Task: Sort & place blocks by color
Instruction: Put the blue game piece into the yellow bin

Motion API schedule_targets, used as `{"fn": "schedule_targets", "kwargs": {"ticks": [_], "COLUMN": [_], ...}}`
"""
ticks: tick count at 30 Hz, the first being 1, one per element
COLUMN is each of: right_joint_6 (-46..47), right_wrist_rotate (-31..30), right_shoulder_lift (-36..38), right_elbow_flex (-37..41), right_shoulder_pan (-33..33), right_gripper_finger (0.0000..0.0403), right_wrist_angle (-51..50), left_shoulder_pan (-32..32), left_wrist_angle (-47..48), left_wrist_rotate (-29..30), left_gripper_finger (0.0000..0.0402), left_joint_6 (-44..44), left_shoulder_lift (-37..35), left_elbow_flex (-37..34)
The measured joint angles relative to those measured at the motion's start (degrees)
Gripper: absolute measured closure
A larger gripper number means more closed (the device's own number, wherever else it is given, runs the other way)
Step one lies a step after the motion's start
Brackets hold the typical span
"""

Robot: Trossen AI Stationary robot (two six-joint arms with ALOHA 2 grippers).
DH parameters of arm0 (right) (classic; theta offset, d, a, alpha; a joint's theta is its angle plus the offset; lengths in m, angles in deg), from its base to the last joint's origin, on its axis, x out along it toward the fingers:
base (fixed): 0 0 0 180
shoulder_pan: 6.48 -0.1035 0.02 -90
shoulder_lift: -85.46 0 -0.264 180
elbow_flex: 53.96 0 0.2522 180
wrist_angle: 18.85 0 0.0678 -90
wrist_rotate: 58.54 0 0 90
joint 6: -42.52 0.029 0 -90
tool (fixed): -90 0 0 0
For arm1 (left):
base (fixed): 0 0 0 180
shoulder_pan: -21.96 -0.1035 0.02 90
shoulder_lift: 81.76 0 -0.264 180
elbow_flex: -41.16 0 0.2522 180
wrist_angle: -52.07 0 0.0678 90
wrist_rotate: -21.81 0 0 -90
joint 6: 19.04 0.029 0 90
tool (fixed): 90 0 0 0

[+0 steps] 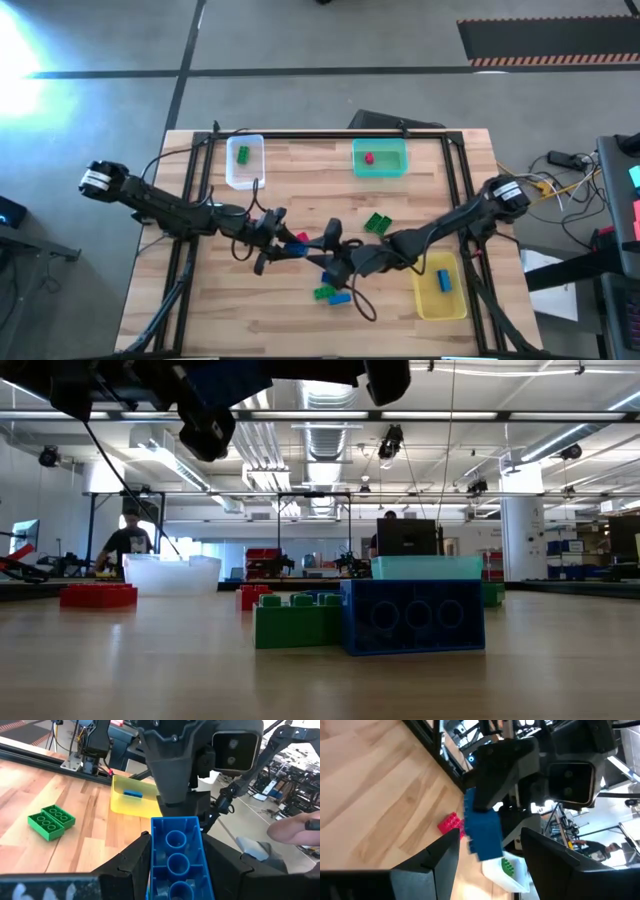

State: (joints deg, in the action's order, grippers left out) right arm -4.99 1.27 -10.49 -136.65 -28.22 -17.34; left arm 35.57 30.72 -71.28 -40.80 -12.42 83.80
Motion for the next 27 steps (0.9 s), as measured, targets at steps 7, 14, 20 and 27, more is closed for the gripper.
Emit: {"fn": "schedule_targets", "kwargs": {"ticks": [7, 14, 20, 27], "right_joint_6": [-0.96, -1.52, -1.60, -3.28], "right_wrist_rotate": [1.27, 2.21, 5.78, 6.44], "right_shoulder_lift": [-1.04, -1.65, -1.69, -1.69], "right_elbow_flex": [-0.22, -0.44, -0.88, -1.07], "right_shoulder_pan": [0.88, 1.58, 2.14, 2.27], "right_gripper_finger": [0.0202, 0.0207, 0.0264, 0.0320], "right_wrist_angle": [-0.02, 0.03, -0.01, -0.61], "left_shoulder_pan": [0.00, -0.02, -0.02, -0.02], "left_wrist_angle": [0.07, 0.05, 0.09, 0.18], "left_wrist_rotate": [-0.28, -0.29, -0.29, -0.53], "left_gripper_finger": [0.0260, 0.0260, 0.0260, 0.0260], "left_joint_6": [0.09, 0.83, 1.18, 0.66], "left_shoulder_lift": [-0.02, -0.02, 0.02, 0.02], "left_elbow_flex": [0.15, 0.13, 0.22, 0.11]}}
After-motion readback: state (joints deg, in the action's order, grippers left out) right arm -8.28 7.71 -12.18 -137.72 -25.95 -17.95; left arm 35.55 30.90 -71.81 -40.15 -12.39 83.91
